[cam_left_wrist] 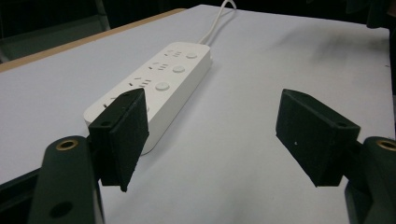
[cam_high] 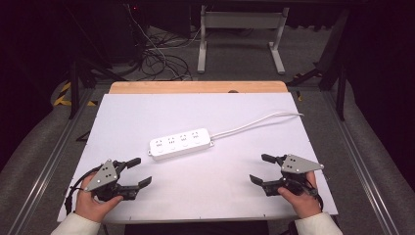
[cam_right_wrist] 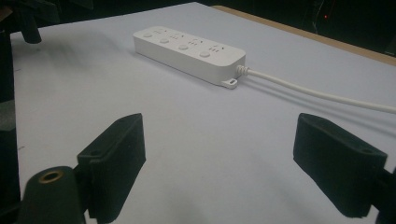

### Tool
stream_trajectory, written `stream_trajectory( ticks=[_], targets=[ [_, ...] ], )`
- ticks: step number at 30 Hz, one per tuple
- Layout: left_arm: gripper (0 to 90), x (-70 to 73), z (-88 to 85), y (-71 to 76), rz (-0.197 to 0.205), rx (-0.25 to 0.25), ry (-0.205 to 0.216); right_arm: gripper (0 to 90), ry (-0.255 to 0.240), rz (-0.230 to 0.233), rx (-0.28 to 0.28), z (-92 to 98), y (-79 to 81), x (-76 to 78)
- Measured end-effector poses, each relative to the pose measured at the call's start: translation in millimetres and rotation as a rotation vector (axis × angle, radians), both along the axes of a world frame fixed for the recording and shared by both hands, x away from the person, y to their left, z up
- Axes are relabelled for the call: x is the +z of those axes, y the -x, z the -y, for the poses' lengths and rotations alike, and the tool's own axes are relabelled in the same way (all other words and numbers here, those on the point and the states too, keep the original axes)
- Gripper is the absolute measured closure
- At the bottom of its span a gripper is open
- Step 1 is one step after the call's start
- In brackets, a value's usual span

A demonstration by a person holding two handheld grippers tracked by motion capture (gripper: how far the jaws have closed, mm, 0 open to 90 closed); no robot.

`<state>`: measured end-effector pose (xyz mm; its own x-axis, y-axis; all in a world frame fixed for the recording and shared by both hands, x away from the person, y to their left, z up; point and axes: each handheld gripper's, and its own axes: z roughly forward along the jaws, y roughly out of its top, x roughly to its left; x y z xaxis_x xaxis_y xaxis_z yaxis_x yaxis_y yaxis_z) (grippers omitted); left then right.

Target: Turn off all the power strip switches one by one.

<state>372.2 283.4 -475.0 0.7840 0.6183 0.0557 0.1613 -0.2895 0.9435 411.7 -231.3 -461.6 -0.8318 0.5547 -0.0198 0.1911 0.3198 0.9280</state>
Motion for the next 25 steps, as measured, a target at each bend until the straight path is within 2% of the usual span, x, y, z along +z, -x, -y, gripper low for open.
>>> stream_trajectory(
  ticks=[1,7,25],
  targets=[
    [25.6,0.3,1.5,0.8,0.002,0.005,-0.01,17.4,0.0,-0.001,-0.001,-0.1,0.1,-0.1],
    [24.9,0.2,3.0,1.5,-0.017,-0.003,0.006,17.4,0.008,-0.001,0.003,-1.3,0.2,-0.6],
    [25.4,1.2,3.3,2.9,-0.024,-0.013,0.021,17.4,0.008,-0.003,0.007,-2.2,0.3,-1.0]
  ],
)
